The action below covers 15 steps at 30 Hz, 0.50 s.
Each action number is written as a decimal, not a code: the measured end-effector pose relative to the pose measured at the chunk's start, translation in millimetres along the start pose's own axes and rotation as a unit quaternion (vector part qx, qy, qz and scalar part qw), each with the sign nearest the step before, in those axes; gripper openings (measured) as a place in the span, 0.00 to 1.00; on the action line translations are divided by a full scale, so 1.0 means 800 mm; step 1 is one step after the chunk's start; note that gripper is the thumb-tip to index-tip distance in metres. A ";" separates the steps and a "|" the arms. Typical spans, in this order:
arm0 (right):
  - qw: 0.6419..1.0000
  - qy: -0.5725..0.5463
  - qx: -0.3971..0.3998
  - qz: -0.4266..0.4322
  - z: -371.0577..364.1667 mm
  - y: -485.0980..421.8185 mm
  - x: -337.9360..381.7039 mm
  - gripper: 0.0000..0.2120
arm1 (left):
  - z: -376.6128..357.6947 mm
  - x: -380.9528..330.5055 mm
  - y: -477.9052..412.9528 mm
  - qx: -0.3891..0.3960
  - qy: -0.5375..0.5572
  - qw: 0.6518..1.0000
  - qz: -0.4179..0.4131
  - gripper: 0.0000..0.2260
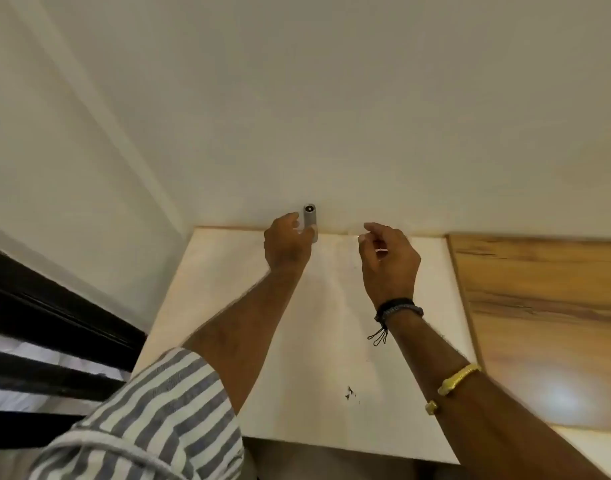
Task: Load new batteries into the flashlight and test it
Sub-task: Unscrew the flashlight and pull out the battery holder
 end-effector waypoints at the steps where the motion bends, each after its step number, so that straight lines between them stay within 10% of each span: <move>1: 1.000 -0.010 -0.006 -0.010 -0.002 -0.002 -0.006 0.09 | -0.005 0.000 -0.005 0.000 0.002 1.000 0.008 0.22; 15: 0.999 -0.012 -0.019 -0.045 0.007 0.006 -0.043 0.08 | -0.027 0.007 -0.010 -0.011 0.018 0.999 -0.040 0.12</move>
Point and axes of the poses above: each hand's wrist, its own y-axis away from the middle knuckle, its own z-axis out of the back of the hand, x = y × z, the point moved 3 cm from there along -y, towards the middle knuckle, and after that the axes turned 1 degree about -x, right-handed, at the moved point
